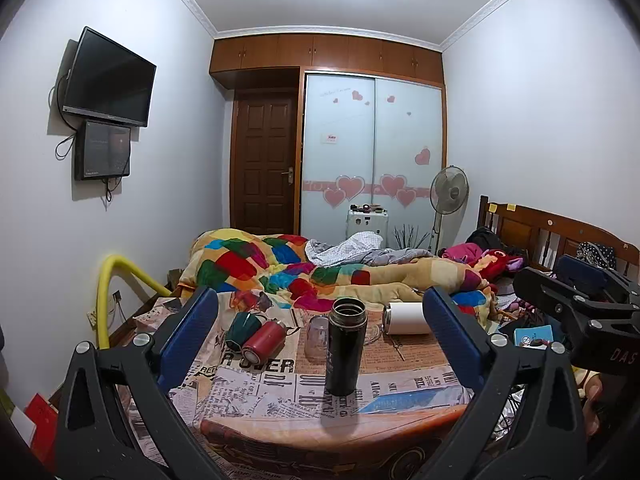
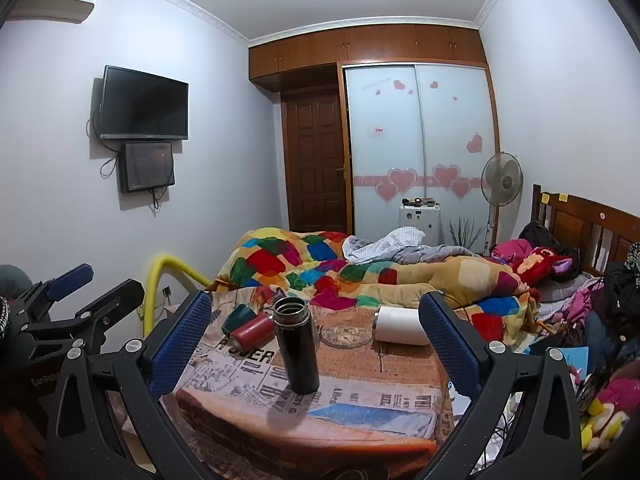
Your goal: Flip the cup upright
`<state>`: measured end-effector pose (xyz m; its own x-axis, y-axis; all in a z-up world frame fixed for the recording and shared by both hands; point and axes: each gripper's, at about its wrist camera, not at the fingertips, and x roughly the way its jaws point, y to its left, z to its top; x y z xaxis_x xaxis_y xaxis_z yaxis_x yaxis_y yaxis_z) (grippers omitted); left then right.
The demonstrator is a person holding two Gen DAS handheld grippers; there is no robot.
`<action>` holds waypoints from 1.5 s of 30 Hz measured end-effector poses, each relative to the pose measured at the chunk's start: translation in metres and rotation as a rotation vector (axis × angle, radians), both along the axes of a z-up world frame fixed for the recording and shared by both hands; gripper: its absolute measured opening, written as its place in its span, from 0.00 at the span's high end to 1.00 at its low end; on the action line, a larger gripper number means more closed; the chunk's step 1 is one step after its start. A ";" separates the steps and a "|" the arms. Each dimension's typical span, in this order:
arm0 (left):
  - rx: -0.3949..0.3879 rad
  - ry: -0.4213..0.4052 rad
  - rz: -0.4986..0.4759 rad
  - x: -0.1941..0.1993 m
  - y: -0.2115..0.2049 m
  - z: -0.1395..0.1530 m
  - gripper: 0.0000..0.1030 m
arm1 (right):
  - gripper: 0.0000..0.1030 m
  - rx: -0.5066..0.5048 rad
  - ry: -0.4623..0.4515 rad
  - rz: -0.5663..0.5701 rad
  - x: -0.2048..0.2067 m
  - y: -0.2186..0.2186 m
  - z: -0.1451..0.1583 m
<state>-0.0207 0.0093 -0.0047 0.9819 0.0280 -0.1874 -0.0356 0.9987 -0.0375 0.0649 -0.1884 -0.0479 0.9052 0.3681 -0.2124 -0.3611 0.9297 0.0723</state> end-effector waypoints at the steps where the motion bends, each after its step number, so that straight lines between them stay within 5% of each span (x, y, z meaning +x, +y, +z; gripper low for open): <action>1: 0.000 0.000 0.000 0.000 0.000 0.000 0.00 | 0.00 -0.001 0.000 0.000 0.001 0.001 -0.001; 45: -0.004 -0.001 -0.005 0.002 -0.003 0.000 0.00 | 0.00 -0.001 0.001 -0.002 0.001 0.000 -0.001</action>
